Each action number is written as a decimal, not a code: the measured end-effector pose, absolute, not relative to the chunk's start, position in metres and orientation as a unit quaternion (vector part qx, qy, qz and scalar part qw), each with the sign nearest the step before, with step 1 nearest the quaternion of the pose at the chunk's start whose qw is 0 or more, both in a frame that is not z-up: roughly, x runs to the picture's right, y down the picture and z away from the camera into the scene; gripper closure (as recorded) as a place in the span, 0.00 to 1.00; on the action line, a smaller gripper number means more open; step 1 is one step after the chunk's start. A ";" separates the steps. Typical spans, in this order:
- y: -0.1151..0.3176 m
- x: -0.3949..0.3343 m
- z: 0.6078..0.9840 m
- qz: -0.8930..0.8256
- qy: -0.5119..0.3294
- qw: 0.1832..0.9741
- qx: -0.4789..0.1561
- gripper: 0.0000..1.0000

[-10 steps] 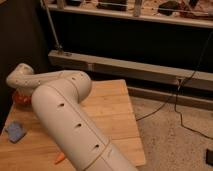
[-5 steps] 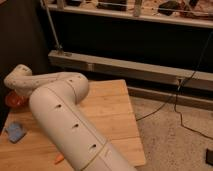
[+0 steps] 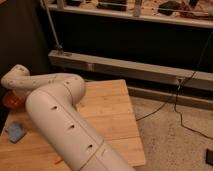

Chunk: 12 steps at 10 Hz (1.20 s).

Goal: Pick up the ceramic bowl

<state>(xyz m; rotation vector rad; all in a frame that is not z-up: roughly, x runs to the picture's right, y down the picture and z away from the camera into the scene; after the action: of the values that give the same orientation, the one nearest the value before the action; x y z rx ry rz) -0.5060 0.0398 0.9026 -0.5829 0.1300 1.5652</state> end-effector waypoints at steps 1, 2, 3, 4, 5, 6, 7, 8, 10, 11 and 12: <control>0.027 -0.508 0.896 0.698 0.049 0.666 -0.257 1.00; 0.012 -0.511 0.889 0.703 0.037 0.663 -0.255 1.00; -0.003 -0.514 0.880 0.708 0.022 0.659 -0.253 1.00; -0.018 -0.516 0.871 0.713 0.007 0.654 -0.252 1.00; -0.027 -0.516 0.866 0.717 -0.004 0.650 -0.252 1.00; -0.034 -0.515 0.861 0.720 -0.013 0.647 -0.251 1.00; -0.044 -0.512 0.855 0.722 -0.025 0.646 -0.248 1.00; -0.052 -0.507 0.848 0.724 -0.034 0.646 -0.242 1.00; -0.063 -0.495 0.840 0.728 -0.043 0.645 -0.230 1.00; -0.068 -0.488 0.835 0.730 -0.045 0.645 -0.222 1.00; -0.069 -0.485 0.832 0.730 -0.045 0.646 -0.217 1.00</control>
<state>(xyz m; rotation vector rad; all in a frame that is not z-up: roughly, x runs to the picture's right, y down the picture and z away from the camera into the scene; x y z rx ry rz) -0.4846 -0.0694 0.8320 -0.4948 -0.1018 1.6622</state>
